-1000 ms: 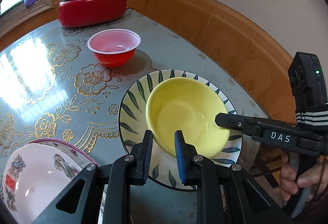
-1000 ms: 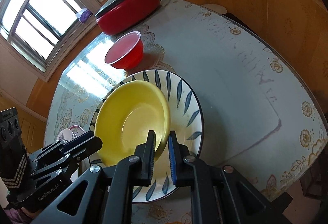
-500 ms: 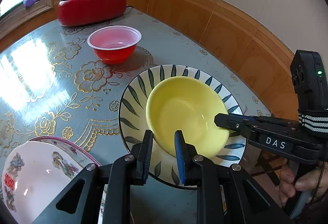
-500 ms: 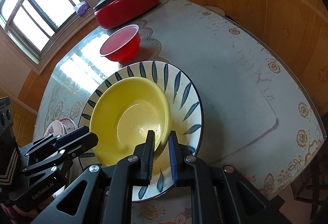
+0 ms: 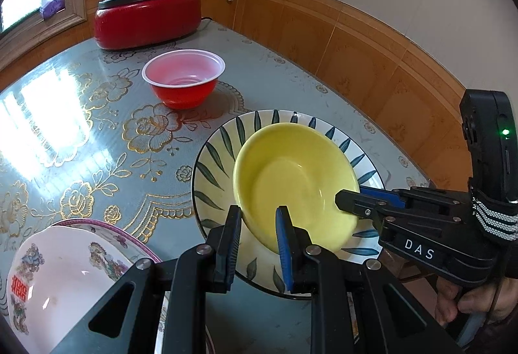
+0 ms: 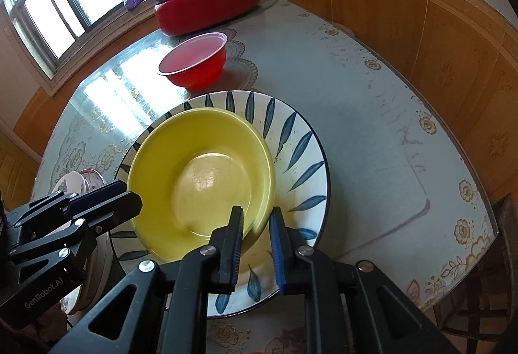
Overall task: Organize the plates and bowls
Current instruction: 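Carry the yellow bowl with both grippers and lower it into the striped bowl, then open both grippers and release the yellow bowl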
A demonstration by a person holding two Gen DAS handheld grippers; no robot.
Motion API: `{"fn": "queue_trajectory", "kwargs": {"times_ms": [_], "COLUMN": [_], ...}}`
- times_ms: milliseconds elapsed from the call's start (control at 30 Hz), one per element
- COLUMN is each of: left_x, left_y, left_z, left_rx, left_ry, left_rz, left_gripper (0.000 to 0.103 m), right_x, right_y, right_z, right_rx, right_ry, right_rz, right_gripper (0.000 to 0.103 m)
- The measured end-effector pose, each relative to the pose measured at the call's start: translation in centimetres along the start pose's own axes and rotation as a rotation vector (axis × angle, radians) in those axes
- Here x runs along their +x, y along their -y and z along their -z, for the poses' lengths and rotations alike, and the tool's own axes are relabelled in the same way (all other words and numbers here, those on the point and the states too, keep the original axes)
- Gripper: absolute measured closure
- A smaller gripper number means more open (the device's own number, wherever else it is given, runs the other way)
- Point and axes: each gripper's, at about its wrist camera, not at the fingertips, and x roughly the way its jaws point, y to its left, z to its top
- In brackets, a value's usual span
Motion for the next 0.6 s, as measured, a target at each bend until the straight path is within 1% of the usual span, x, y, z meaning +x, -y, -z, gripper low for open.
{"fn": "queue_trajectory", "kwargs": {"times_ms": [133,300,333,600], "left_x": [-0.1,-0.3,-0.4,-0.8], "left_y": [0.0,-0.3,-0.3,-1.5], "left_z": [0.0,-0.1,-0.2,-0.8], "left_rx": [0.001,-0.015,-0.018,-0.068], "left_ry": [0.005,0.012,0.014,0.03], "left_rz": [-0.002,0.003,0.004,0.004], "left_gripper": [0.081,0.081,0.081,0.081], "right_x": [-0.1,-0.4,-0.5,-1.3], "right_y": [-0.1,0.2,0.2,0.7], "right_z": [0.2,0.2,0.2,0.1], "right_rx": [0.002,0.024,0.023,0.026], "right_ry": [0.0,0.005,0.008,0.024], "right_rz": [0.007,-0.021,-0.025,-0.033], "right_gripper": [0.086,0.086,0.085,0.085]}}
